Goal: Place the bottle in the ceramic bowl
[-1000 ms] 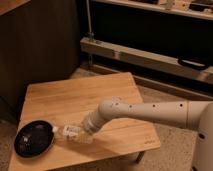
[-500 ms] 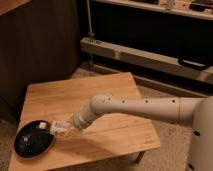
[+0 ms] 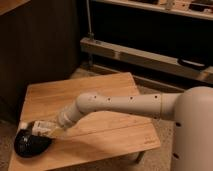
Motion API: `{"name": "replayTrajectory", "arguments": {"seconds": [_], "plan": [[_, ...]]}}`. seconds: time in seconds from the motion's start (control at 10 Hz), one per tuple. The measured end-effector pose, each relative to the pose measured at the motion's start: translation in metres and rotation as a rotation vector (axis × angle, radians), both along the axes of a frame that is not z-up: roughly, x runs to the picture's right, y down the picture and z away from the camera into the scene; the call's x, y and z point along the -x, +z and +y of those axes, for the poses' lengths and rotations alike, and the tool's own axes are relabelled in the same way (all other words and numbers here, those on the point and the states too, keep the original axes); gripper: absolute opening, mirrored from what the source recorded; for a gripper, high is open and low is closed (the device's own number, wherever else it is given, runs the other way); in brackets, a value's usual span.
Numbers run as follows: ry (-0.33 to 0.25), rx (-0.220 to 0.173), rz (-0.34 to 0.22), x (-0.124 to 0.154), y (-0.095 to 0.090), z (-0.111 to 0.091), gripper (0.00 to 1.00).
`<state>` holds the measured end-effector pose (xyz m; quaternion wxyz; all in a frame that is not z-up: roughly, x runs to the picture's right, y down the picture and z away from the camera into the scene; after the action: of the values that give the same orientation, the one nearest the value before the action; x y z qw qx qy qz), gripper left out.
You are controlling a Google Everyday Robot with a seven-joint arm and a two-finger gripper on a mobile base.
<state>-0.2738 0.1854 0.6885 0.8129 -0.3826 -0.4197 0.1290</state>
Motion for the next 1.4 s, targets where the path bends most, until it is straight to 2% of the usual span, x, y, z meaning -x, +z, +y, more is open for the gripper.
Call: {"name": "replayTrajectory", "arguments": {"seconds": [0.1,0.5,1.4], "plan": [[-0.001,0.009,-0.037,0.018,-0.006,0.007,0.00],[0.004,0.031,-0.112,0.039,-0.010,0.018,0.00],[-0.011,0.024,-0.189,0.067,-0.023,0.017,0.00]]}}
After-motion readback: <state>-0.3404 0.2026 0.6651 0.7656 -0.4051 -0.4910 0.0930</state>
